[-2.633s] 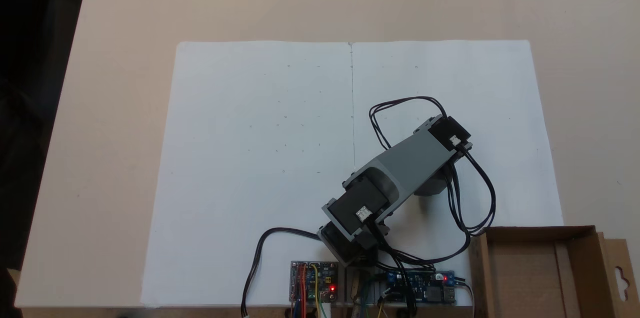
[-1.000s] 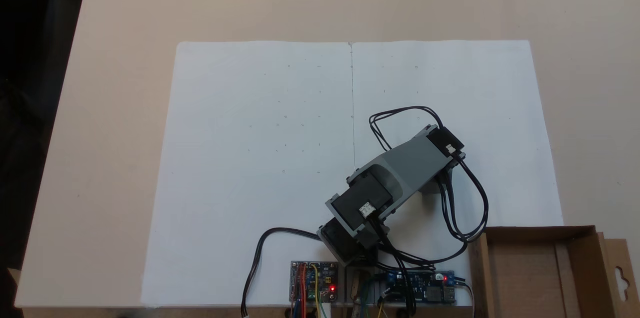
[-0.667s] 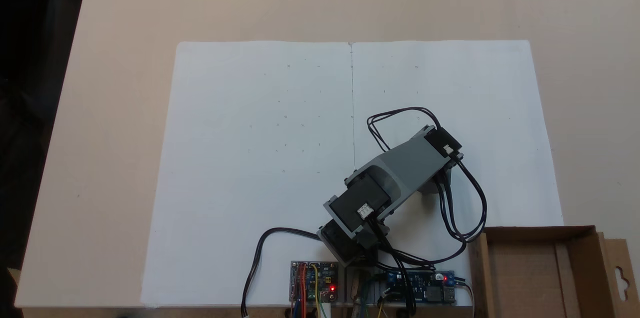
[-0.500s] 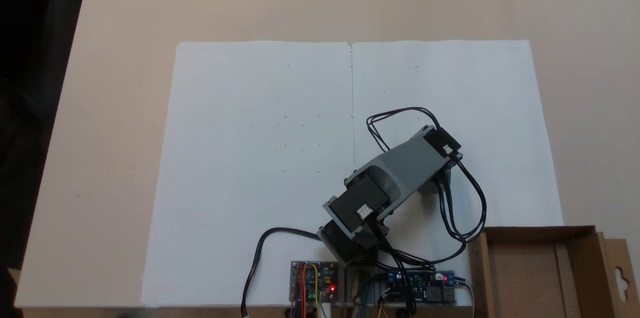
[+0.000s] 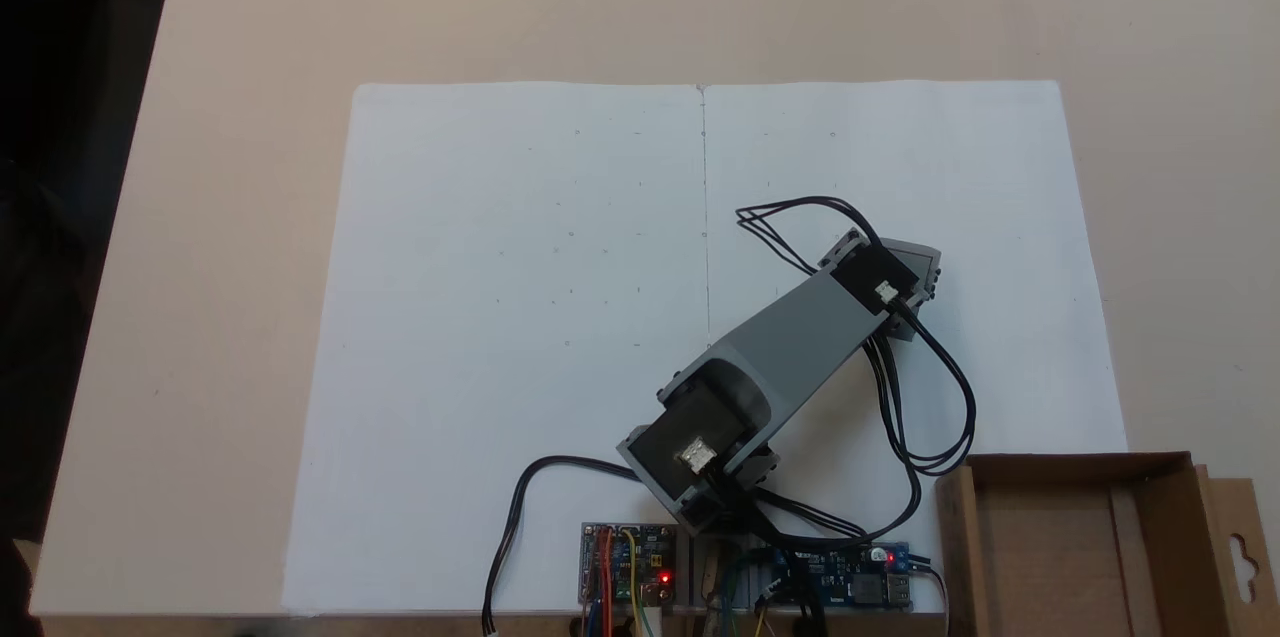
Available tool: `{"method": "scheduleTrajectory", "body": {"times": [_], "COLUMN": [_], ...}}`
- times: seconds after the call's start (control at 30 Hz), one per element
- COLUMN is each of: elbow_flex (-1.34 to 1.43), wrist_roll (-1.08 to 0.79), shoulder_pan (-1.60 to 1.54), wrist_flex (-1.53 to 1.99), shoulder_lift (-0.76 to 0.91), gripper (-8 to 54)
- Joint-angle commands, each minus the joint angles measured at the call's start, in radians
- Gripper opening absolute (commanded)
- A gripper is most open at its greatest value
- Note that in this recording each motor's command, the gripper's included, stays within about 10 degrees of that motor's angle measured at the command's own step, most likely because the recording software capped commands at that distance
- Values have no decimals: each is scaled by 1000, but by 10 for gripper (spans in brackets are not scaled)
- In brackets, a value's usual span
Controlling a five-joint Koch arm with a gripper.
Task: Grasp a green dice and put it in the bin.
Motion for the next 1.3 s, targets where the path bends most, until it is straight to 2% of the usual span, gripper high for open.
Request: {"method": "scheduleTrajectory", "body": {"times": [0.0,0.17,0.47,0.6,0.77,0.87,1.27], "elbow_flex": [-98,-348,-615,-630,-630,-629,-629], "wrist_roll": [166,295,325,324,307,202,86], "shoulder_pan": [5,129,469,713,825,891,971], "wrist_flex": [-43,-37,-34,-23,29,129,207], "shoulder_lift": [41,48,-52,-94,-97,-107,-221], "gripper": [124,124,124,124,124,124,124]}}
